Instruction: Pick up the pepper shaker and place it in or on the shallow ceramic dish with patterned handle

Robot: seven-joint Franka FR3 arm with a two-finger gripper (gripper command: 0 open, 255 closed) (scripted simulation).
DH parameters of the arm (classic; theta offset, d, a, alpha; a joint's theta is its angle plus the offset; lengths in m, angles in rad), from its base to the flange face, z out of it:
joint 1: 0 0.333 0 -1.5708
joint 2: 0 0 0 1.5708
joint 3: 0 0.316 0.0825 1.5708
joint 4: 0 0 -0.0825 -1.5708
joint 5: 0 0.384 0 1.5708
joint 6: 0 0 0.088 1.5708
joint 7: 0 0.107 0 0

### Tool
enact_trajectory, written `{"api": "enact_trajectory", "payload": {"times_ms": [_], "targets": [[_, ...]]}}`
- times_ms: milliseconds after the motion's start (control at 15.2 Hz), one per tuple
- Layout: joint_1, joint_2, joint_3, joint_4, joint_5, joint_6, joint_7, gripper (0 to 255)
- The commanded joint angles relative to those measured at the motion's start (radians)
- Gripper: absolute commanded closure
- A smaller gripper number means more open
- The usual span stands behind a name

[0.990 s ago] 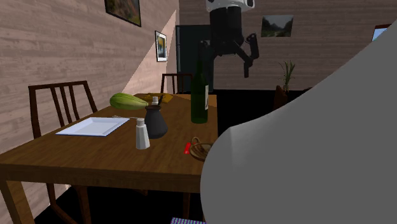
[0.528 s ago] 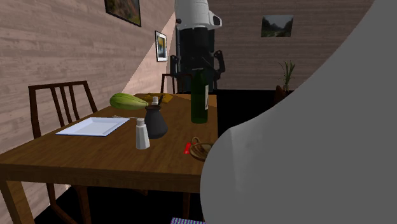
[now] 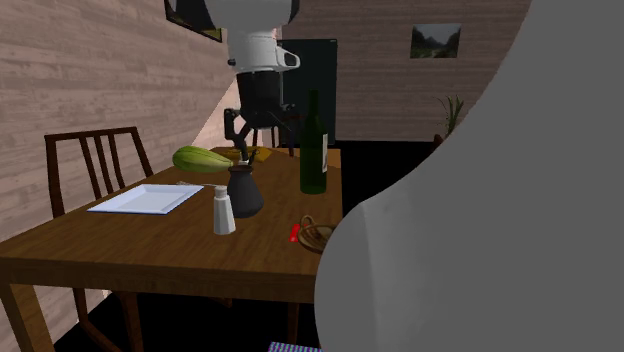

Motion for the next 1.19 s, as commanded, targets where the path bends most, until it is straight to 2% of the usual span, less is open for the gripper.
{"api": "enact_trajectory", "payload": {"times_ms": [0, 264, 660, 1122], "targets": [[0.007, 0.082, 0.033, 0.053, -0.038, 0.016, 0.06, 0], [0.042, 0.246, 0.077, 0.167, -0.129, 0.028, 0.177, 0], [0.139, 0.474, 0.086, 0.358, -0.262, 0.008, 0.316, 0], [0.142, 0.507, 0.072, 0.295, -0.29, 0.097, 0.335, 0]]}}
